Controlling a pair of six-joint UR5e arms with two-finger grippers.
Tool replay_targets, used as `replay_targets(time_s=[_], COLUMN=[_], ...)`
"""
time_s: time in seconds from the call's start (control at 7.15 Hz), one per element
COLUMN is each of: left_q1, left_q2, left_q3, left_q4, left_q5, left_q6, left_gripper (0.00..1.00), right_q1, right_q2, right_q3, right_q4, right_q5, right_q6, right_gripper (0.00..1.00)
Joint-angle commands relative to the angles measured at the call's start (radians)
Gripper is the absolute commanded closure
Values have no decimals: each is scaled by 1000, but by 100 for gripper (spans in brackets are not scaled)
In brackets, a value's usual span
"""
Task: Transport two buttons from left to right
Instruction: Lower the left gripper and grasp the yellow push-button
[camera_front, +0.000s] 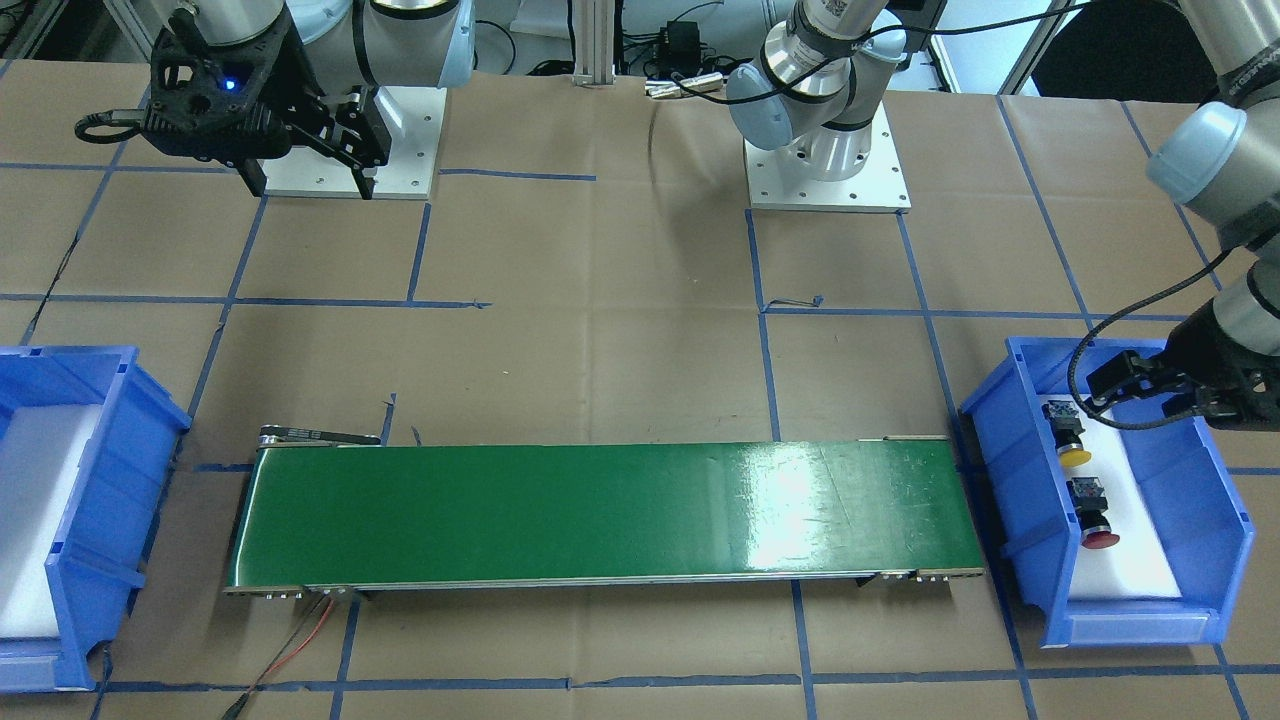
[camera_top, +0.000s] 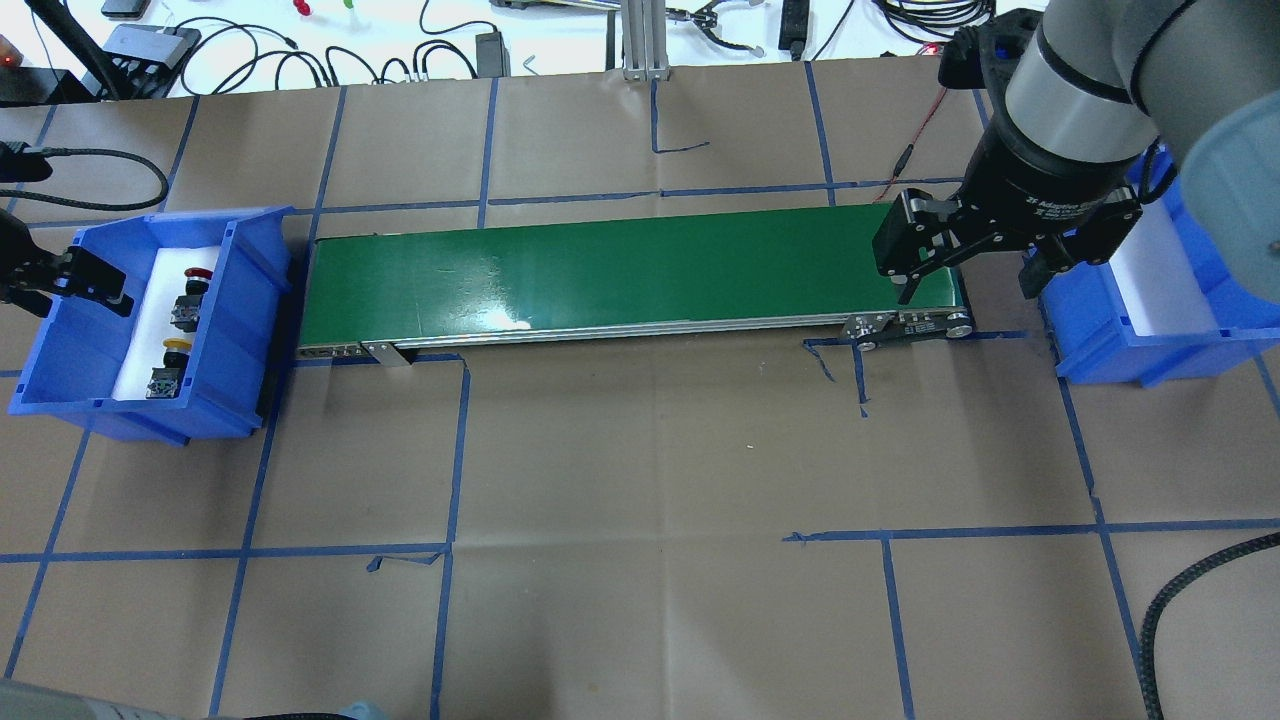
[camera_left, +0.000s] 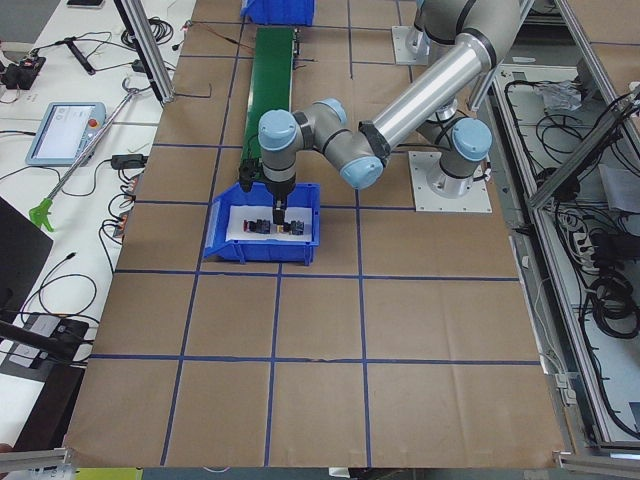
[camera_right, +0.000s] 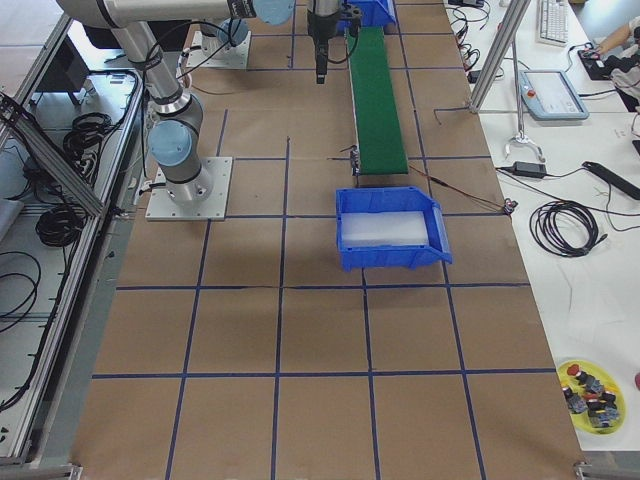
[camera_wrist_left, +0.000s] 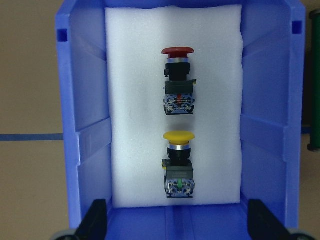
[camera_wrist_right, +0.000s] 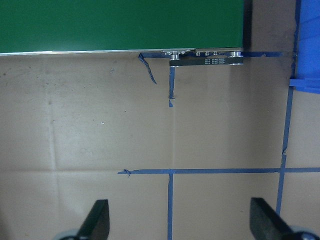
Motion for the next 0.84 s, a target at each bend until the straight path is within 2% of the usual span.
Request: replay_targets(time_s=[0.0,0.7], left_q1=[-1,7], left_q2=[-25,-37], left_q3=[-86,-172], left_q4=[119,231], left_q5=[-5,0], left_q6=[-1,1], left_gripper=[1,1], right_q1=[0,0], right_q2=[0,0], right_q3=[-1,0], right_q4=[0,0], right_q5=[0,4], right_q6=[0,0], right_gripper=[0,0])
